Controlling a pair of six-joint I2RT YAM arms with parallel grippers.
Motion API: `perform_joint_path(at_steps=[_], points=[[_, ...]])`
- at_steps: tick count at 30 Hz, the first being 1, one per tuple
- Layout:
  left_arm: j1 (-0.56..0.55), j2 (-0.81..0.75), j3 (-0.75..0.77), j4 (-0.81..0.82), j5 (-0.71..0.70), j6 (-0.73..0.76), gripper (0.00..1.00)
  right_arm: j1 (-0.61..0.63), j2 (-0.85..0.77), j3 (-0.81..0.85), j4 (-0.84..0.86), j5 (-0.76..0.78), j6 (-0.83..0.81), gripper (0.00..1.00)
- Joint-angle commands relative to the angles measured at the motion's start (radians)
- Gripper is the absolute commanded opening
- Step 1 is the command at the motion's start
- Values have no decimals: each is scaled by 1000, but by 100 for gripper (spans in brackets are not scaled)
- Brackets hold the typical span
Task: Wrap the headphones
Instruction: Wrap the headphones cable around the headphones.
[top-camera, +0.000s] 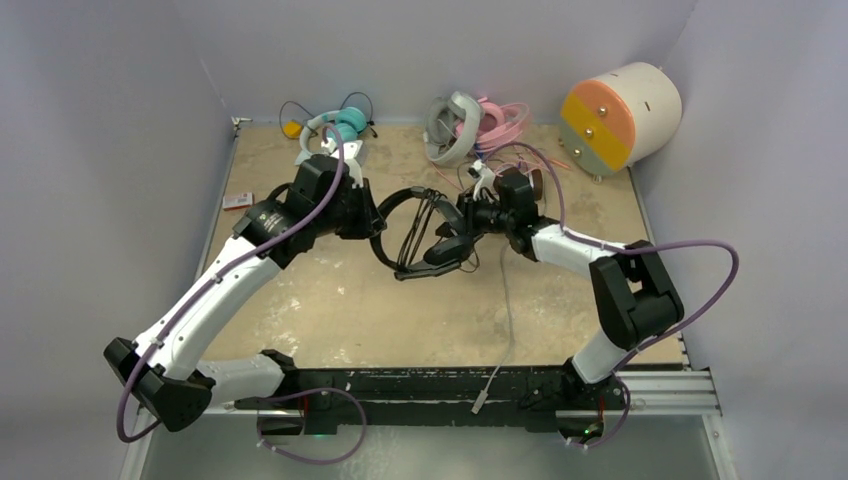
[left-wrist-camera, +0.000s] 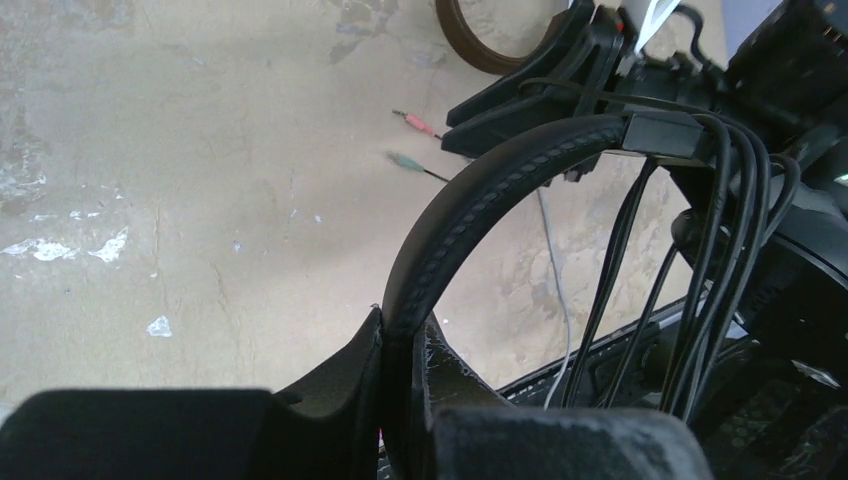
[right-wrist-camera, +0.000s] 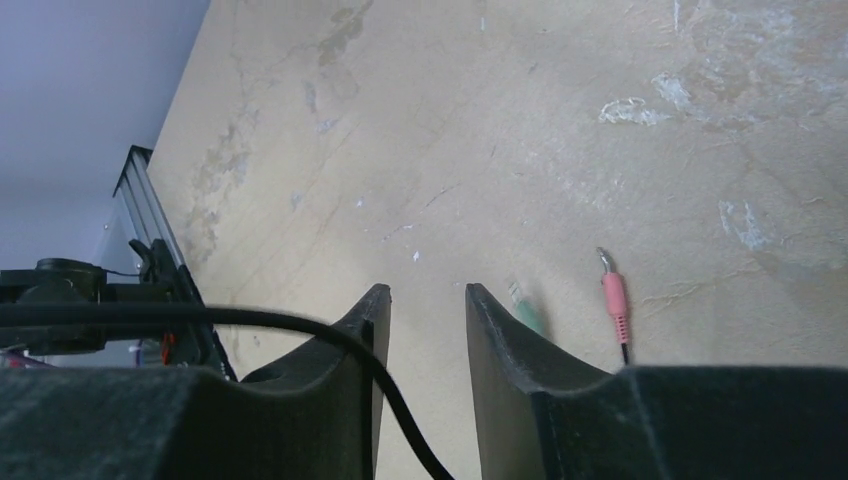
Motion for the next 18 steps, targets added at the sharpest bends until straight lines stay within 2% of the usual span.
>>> perform_joint_path(at_steps=[1,5,10,12,18], points=[[0,27,122,-4,24,-74,0,-4,-50,-79,259,1,51,37],[0,57,199,-49,-46,-105,0,5,-58,-154,375,22,81,41],[3,82,254,-48,-56,-161,0,44,-56,-221,482,66,89,62],[3,94,277,-45,-34,-163,0,58,-58,-242,518,84,85,68],[7,121,342,-86,-66,-200,0,73,-32,-270,586,112,98,65]])
